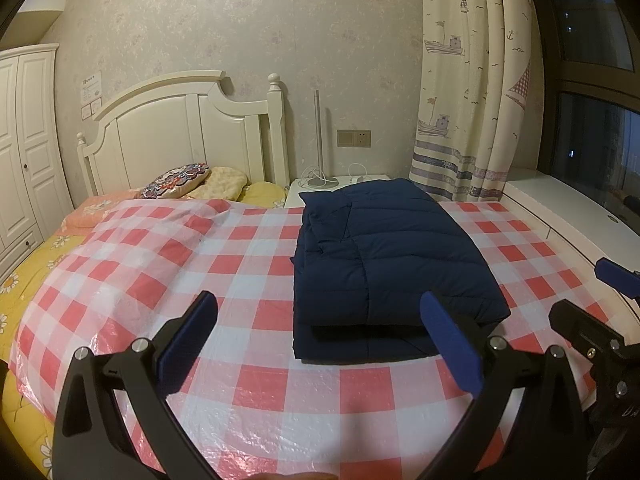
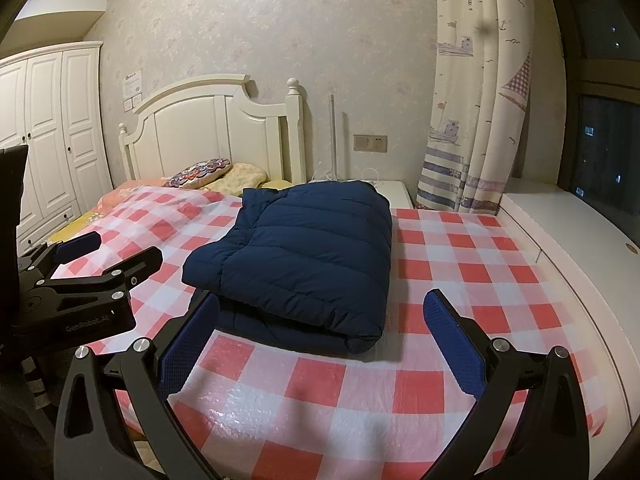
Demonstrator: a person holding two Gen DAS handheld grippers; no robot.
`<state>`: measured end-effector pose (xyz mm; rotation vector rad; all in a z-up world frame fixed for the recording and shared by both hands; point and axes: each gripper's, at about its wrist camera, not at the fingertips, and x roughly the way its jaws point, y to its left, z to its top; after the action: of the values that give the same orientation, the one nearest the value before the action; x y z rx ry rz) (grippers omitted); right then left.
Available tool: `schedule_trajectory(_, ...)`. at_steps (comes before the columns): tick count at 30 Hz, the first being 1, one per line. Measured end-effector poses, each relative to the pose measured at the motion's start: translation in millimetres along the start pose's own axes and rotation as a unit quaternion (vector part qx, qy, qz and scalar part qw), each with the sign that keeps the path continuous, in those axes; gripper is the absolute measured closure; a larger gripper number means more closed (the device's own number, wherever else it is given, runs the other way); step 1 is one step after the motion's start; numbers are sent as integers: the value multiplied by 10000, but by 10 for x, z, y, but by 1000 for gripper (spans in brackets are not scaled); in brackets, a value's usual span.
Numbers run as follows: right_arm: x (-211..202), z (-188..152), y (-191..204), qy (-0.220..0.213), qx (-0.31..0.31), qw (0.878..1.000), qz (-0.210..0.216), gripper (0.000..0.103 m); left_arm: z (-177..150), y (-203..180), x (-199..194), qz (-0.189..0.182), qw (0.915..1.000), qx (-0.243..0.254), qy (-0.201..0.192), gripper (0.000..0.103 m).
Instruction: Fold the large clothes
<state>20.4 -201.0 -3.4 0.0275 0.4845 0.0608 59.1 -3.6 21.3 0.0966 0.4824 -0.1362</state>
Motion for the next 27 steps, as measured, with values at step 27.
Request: schedule_trajectory(27,45,-38,-23,89,-23,9999,47,5,-3,3,2,12,10000,10,-4,2)
